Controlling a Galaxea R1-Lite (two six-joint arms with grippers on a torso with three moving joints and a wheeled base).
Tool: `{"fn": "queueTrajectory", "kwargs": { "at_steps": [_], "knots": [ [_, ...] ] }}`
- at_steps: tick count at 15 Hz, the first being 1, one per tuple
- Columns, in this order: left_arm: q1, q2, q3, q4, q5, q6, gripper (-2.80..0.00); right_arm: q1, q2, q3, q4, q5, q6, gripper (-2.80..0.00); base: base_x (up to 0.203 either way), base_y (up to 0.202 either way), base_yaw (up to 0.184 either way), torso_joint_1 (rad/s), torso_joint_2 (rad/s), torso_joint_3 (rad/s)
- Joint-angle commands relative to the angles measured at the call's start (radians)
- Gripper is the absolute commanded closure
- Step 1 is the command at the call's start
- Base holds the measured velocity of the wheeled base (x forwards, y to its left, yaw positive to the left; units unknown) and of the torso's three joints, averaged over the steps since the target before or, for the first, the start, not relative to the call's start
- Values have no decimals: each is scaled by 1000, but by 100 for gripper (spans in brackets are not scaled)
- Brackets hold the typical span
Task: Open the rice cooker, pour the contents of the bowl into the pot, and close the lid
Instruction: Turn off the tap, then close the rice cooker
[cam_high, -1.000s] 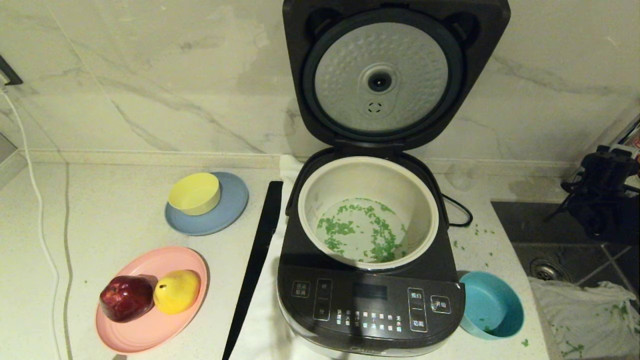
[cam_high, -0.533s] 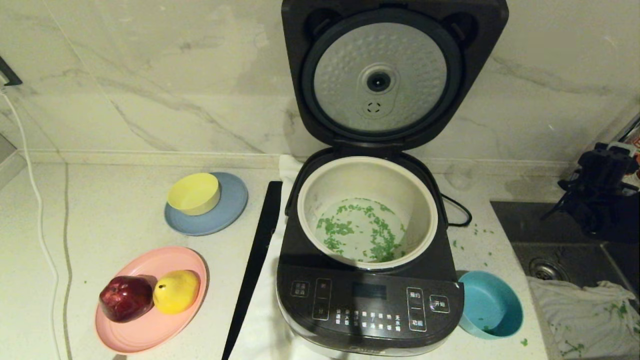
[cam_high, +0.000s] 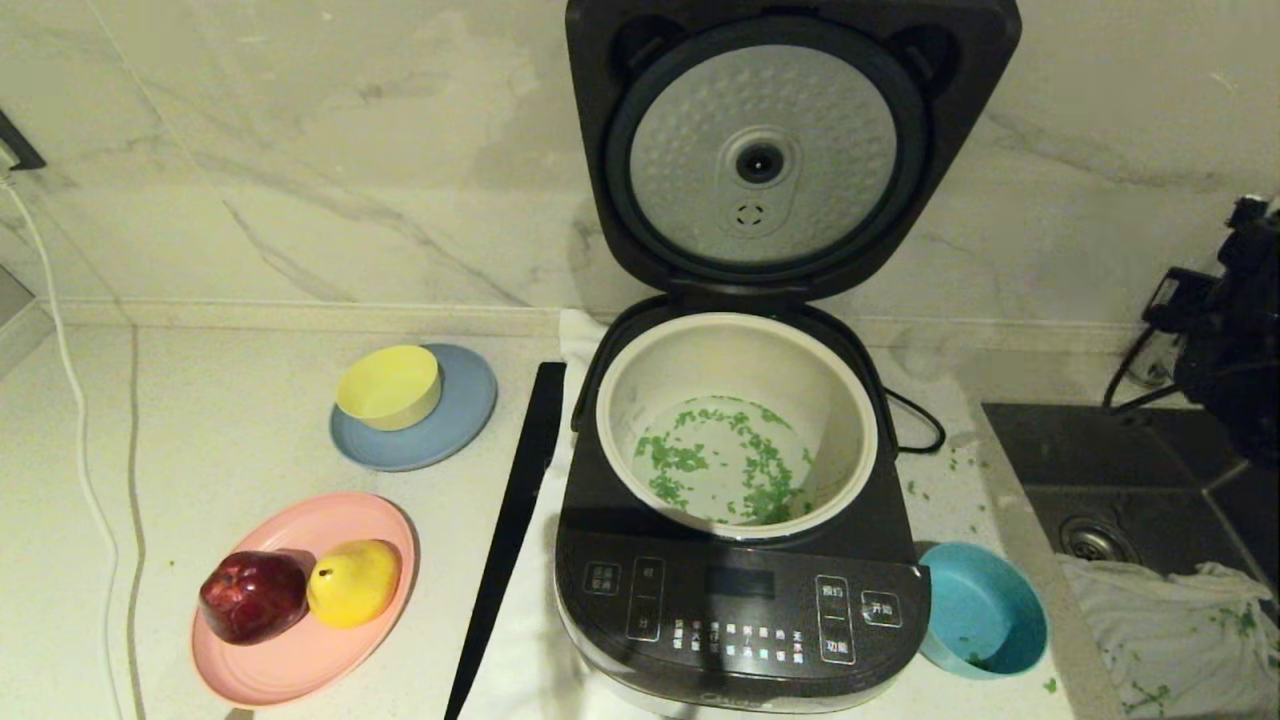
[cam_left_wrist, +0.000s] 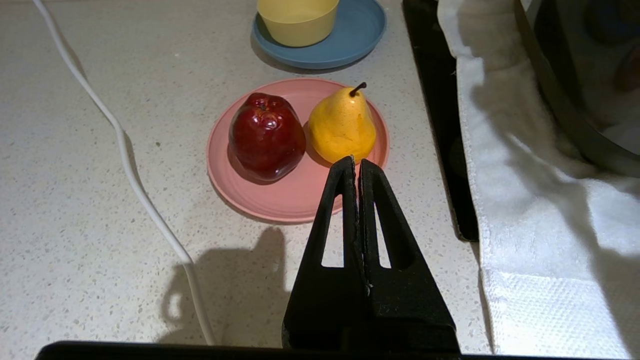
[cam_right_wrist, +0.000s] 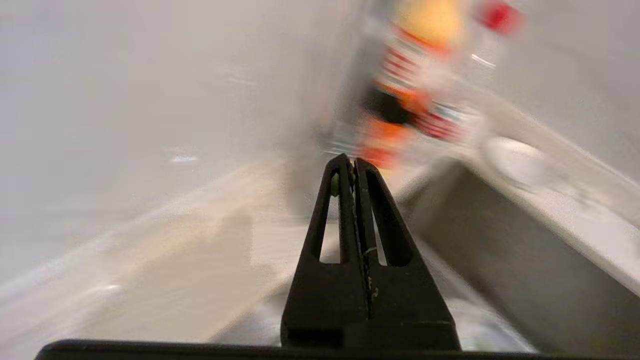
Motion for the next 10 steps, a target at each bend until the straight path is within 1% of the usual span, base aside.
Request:
{"fn": "queueTrajectory", "kwargs": {
  "at_steps": [1,3,4,5,6,7,8,10],
  "knots": [
    [0,-1,8,0,0,0,0,65,-135,-96,216,53,67,0,0,0,0,0,0,0],
    [0,-1,8,0,0,0,0,100,-161,-251,492,140,189,0,0,0,0,0,0,0],
    [0,-1,8,0,0,1,0,110,-170,-341,632,211,265,0,0,0,0,0,0,0],
    [0,-1,8,0,0,1,0,116,-175,-434,774,312,349,0,0,0,0,0,0,0],
    [0,-1,8,0,0,0,0,119,-178,-505,877,428,421,0,0,0,0,0,0,0],
    [0,-1,8,0,0,0,0,117,-179,-561,963,576,491,0,0,0,0,0,0,0],
    [0,-1,8,0,0,0,0,109,-179,-594,1006,721,542,0,0,0,0,0,0,0],
    [0,-1,8,0,0,0,0,80,-181,-626,1035,979,613,0,0,0,0,0,0,0]
  ]
}}
